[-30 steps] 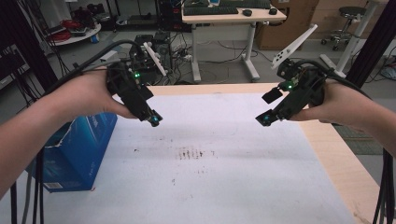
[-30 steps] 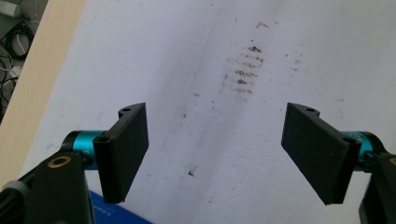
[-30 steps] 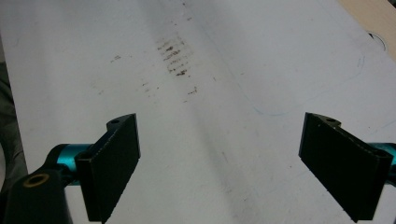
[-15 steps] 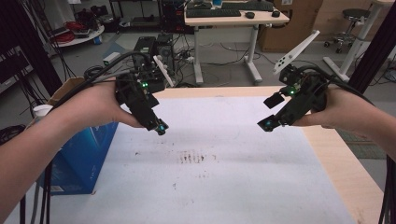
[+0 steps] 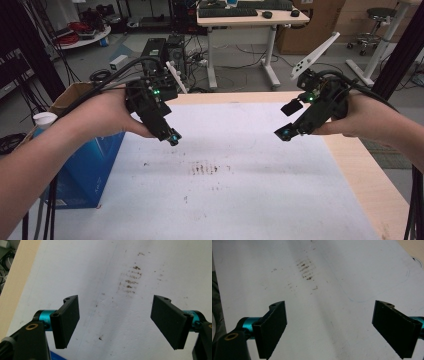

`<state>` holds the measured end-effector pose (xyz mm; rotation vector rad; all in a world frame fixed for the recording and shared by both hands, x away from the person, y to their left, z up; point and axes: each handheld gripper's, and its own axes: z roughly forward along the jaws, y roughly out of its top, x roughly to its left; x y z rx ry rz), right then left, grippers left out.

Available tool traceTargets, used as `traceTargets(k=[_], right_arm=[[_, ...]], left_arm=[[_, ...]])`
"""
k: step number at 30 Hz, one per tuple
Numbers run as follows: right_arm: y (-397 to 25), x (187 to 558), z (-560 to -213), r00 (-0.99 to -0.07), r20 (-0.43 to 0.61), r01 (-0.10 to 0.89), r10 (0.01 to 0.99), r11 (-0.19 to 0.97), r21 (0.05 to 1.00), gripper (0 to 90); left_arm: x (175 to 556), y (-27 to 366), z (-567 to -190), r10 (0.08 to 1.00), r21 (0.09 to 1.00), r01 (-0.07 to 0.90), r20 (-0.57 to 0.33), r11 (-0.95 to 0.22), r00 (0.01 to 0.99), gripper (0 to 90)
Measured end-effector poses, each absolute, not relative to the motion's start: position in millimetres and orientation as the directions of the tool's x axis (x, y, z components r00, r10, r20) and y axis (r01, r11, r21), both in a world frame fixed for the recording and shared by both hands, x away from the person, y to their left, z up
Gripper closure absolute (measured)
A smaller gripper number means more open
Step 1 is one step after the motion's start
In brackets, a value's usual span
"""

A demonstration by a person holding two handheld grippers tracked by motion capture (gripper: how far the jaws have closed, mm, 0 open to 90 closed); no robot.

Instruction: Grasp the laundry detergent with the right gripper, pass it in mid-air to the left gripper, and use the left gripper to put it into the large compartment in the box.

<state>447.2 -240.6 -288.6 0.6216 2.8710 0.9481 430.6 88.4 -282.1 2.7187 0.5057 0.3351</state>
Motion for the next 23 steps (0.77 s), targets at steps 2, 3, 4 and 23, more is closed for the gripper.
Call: traceTargets(k=[2, 3, 4, 23], right_arm=[[-241.0, 447.8, -289.1, -0.917, 0.077, 0.360, 0.391, 0.730, 0.581, 11.8], [-241.1, 448.3, -289.4, -0.918, 0.073, 0.357, 0.391, 0.731, 0.581, 11.8], [-241.1, 448.3, -289.4, -0.918, 0.073, 0.357, 0.391, 0.731, 0.581, 11.8], [-242.0, 446.4, -288.7, -0.916, 0.069, 0.361, 0.395, 0.736, 0.573, 11.8]], left_arm=[[430.5, 88.2, -281.8, 0.383, 0.390, 0.297, 0.163, -0.872, 0.909, 23.3], [430.7, 88.2, -281.6, 0.383, 0.387, 0.298, 0.163, -0.872, 0.909, 23.3], [430.7, 88.2, -281.6, 0.383, 0.387, 0.298, 0.163, -0.872, 0.909, 23.3], [431.2, 88.3, -281.7, 0.387, 0.394, 0.300, 0.164, -0.869, 0.907, 23.3]])
